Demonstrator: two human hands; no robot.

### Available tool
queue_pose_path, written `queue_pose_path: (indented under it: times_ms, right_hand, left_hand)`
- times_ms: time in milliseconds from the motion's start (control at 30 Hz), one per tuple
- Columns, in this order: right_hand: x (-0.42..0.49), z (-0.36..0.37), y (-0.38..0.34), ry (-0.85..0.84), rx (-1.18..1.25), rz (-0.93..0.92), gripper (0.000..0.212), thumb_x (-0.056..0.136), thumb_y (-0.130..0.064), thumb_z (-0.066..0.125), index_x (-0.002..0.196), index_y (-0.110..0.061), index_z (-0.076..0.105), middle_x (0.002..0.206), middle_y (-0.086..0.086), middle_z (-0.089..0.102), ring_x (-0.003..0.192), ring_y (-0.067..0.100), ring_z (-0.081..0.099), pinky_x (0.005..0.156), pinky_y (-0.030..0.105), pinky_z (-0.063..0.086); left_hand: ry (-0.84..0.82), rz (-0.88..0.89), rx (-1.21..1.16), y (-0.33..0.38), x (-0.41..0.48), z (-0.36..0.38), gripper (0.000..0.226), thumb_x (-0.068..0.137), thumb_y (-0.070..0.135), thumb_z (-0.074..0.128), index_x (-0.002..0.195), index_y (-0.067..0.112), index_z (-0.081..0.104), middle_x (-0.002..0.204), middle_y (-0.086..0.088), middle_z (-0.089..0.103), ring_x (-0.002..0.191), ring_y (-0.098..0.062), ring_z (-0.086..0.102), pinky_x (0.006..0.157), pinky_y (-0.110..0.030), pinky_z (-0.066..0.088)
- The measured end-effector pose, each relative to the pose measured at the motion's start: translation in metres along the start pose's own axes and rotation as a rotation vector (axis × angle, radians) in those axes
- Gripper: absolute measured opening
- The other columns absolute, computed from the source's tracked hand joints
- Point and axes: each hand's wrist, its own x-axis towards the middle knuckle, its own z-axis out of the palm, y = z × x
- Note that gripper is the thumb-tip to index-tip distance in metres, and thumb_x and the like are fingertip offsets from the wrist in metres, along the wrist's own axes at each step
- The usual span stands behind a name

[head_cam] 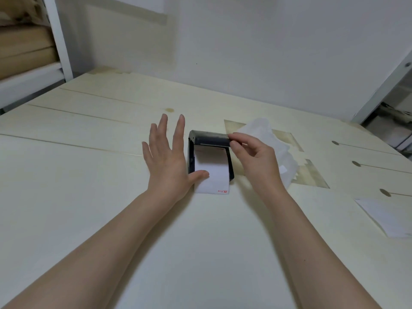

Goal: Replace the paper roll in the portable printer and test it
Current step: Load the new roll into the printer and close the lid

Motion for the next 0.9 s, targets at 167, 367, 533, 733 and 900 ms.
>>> queue_pose_path:
  times_ms: [167, 367, 533, 733, 900]
  right_hand:
    - [-0.015, -0.002, 0.017, -0.023, -0.048, -0.044, 0.021, 0.090, -0.014, 0.066, 0.100, -0.030, 0.075, 0.125, -0.015, 0.062, 0.117, 0.003, 0.059, 0.085, 0.008, 0.046]
    - [-0.024, -0.002, 0.033, -0.017, -0.205, -0.133, 0.024, 0.089, -0.008, 0.066, 0.110, -0.018, 0.075, 0.126, -0.009, 0.061, 0.111, -0.019, 0.049, 0.077, 0.001, 0.043]
    - [-0.021, 0.000, 0.039, -0.018, -0.248, -0.155, 0.024, 0.090, -0.006, 0.064, 0.109, -0.016, 0.075, 0.123, -0.008, 0.058, 0.107, -0.024, 0.047, 0.078, 0.000, 0.042]
    - [-0.023, 0.003, 0.042, -0.021, -0.252, -0.171, 0.023, 0.092, -0.004, 0.062, 0.110, -0.011, 0.075, 0.124, -0.007, 0.056, 0.104, -0.025, 0.048, 0.078, 0.000, 0.043]
    - [-0.027, 0.004, 0.036, -0.028, -0.247, -0.120, 0.022, 0.092, -0.005, 0.062, 0.109, -0.012, 0.074, 0.124, -0.009, 0.055, 0.106, -0.014, 0.054, 0.081, 0.001, 0.044]
  left_hand:
    - [0.035, 0.074, 0.045, -0.002, -0.001, 0.001, 0.129, 0.055, 0.060, 0.083, 0.155, 0.032, 0.006, 0.163, -0.009, 0.000, 0.150, -0.038, -0.003, 0.113, -0.066, 0.010]
    - [0.106, 0.364, 0.183, -0.005, 0.001, -0.002, 0.080, 0.052, 0.060, 0.084, 0.126, 0.041, 0.061, 0.161, -0.005, 0.024, 0.149, -0.039, 0.010, 0.110, -0.071, 0.009]
    - [0.079, 0.414, 0.200, -0.008, -0.001, -0.003, 0.057, 0.051, 0.057, 0.085, 0.104, 0.039, 0.074, 0.156, 0.001, 0.037, 0.149, -0.035, 0.017, 0.112, -0.069, 0.007]
    - [-0.067, 0.296, 0.119, -0.004, -0.007, -0.004, 0.061, 0.065, 0.056, 0.079, 0.121, 0.038, 0.067, 0.147, 0.014, 0.050, 0.150, -0.022, 0.021, 0.118, -0.059, 0.002]
    - [-0.080, 0.193, 0.061, 0.003, -0.015, 0.000, 0.048, 0.082, 0.054, 0.066, 0.127, 0.038, 0.063, 0.148, 0.018, 0.046, 0.142, -0.015, 0.037, 0.118, -0.045, 0.019]
